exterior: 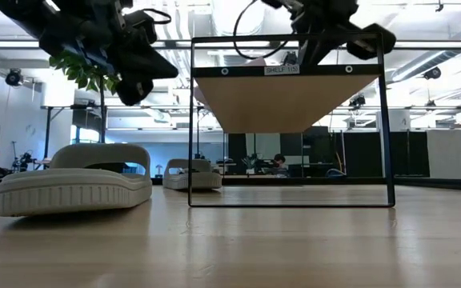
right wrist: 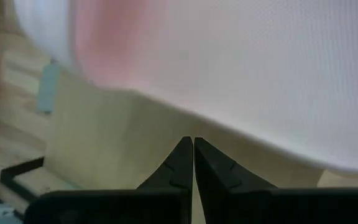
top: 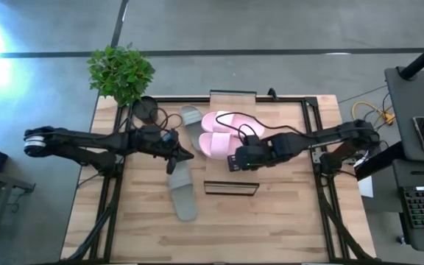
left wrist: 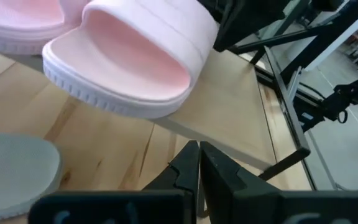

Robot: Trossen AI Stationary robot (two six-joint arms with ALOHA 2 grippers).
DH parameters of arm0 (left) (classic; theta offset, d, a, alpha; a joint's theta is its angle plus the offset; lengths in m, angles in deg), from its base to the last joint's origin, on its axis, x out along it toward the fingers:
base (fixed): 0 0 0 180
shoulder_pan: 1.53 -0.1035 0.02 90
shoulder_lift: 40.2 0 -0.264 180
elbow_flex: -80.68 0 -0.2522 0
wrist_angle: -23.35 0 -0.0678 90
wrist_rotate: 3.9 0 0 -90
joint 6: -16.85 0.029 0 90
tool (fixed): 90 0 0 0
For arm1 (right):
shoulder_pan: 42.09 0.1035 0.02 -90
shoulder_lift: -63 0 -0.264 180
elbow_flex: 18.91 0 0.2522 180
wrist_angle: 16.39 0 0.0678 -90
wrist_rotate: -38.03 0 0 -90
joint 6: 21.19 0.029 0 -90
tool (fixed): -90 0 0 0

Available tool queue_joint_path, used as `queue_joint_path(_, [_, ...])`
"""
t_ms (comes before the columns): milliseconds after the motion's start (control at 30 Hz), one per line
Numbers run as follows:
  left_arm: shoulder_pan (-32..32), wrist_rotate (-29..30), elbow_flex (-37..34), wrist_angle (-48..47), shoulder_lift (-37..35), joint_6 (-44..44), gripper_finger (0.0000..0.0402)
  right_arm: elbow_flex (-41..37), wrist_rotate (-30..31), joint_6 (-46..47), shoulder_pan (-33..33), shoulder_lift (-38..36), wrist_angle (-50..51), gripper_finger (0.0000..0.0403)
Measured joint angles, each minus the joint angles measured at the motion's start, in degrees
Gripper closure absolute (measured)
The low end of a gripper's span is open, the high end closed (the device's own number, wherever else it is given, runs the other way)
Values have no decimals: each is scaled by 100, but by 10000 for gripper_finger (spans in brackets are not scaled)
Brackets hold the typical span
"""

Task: Pick and place slides into the shelf
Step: Put the pink slide on the shelf

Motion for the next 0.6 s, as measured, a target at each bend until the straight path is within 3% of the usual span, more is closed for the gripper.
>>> queue_joint_path(400, [-40,-250,0,84,256,8,402,-2,518,-15,-243,5,9,394])
queue_joint_path(600, [-40,-248,0,85,263,119,402,-1,400,-58,-280,-15,-12,394])
